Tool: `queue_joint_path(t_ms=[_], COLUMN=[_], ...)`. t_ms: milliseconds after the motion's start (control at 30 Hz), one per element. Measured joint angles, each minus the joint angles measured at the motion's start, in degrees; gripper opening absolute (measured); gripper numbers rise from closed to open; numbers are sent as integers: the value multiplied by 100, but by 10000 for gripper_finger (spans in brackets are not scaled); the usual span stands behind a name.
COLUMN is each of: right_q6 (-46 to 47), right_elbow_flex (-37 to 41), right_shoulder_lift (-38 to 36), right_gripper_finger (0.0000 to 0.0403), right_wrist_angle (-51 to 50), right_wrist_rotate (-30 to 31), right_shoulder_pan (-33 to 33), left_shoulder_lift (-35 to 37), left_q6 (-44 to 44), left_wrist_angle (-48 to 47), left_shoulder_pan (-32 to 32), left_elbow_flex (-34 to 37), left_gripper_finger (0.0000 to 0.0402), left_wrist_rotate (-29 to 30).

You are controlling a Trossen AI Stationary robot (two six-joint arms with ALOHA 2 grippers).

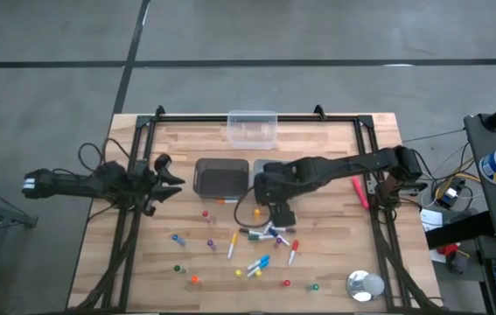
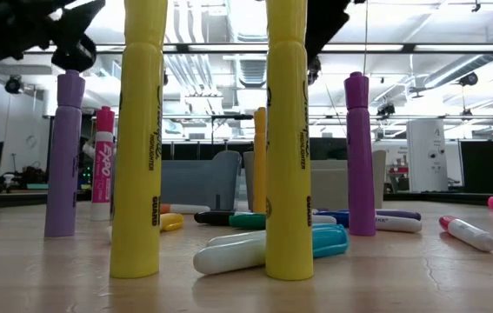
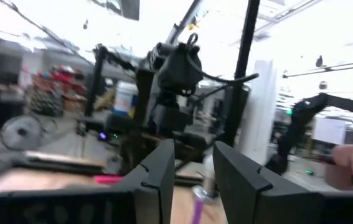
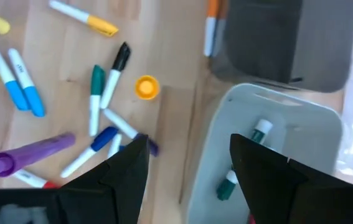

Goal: Pick & Place Markers
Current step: Put the large pink marker pen into the white bin

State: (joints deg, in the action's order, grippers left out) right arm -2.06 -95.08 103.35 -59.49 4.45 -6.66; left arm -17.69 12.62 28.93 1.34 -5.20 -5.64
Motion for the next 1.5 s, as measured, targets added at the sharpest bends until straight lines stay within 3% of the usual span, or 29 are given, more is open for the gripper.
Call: queue_joint_path(t_ms=[433, 667, 900, 1500], right_q6=[-11, 120, 585, 921], right_elbow_flex=[54, 56, 243, 354], right_shoulder_lift=[-13, -13, -13, 117], right_gripper_finger=[219, 219, 219, 219], right_wrist_angle=[-170, 75, 673, 1302], right_wrist_rotate=[8, -22, -575, -608], right_shoulder_pan=[372, 543, 370, 48], left_shoulder_lift=[0, 0, -4, -28], left_q6=[-447, -661, -477, -11], left_wrist_angle=[24, 67, 52, -48], left_shoulder_pan=[0, 0, 0, 0], left_elbow_flex=[-369, -541, -543, -497], left_gripper_finger=[105, 105, 105, 105], left_wrist_rotate=[159, 875, 875, 865])
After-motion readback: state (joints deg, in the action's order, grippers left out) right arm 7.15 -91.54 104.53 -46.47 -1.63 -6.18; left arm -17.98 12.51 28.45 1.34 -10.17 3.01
